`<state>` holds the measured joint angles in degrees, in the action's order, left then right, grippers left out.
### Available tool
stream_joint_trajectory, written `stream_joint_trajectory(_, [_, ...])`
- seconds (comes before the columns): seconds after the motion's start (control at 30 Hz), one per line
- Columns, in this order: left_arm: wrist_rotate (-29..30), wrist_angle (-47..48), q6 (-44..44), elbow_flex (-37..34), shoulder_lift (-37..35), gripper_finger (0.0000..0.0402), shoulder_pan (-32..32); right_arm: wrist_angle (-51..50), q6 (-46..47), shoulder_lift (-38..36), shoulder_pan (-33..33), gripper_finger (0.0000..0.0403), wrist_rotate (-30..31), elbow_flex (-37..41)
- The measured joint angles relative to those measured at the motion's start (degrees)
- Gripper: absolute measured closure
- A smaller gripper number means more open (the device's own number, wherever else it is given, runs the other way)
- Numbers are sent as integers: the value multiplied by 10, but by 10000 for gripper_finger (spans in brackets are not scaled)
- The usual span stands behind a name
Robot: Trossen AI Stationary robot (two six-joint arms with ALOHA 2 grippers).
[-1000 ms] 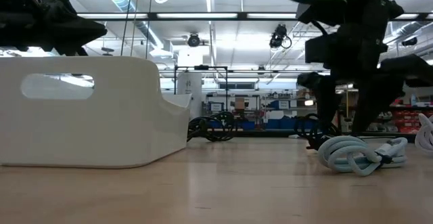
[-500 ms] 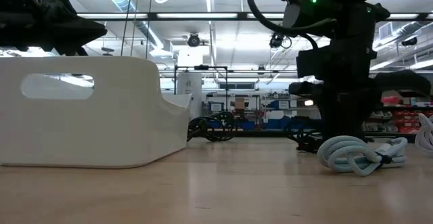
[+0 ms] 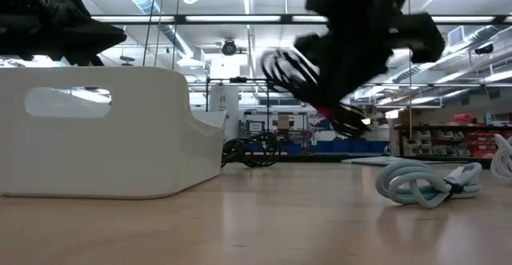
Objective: Pick and place USB-C Cables
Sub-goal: Put the right black charger cable into the white bin
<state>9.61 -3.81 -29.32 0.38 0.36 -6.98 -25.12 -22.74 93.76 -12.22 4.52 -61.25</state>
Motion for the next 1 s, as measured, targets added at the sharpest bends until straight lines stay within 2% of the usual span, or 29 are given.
stream_joint_trajectory(0.23, [0,0,0,0,0,365,0,143,-65,0,-23,334,-2,-4])
stream_joint_trajectory(0.47, [0,0,0,0,0,365,0,232,-102,11,-29,334,-38,-16])
stream_joint_trajectory(0.73, [0,-9,0,0,11,365,0,268,-141,113,-35,332,-46,-131])
stream_joint_trajectory(1.0, [0,-9,0,0,19,365,0,241,-241,232,-33,331,-9,-249])
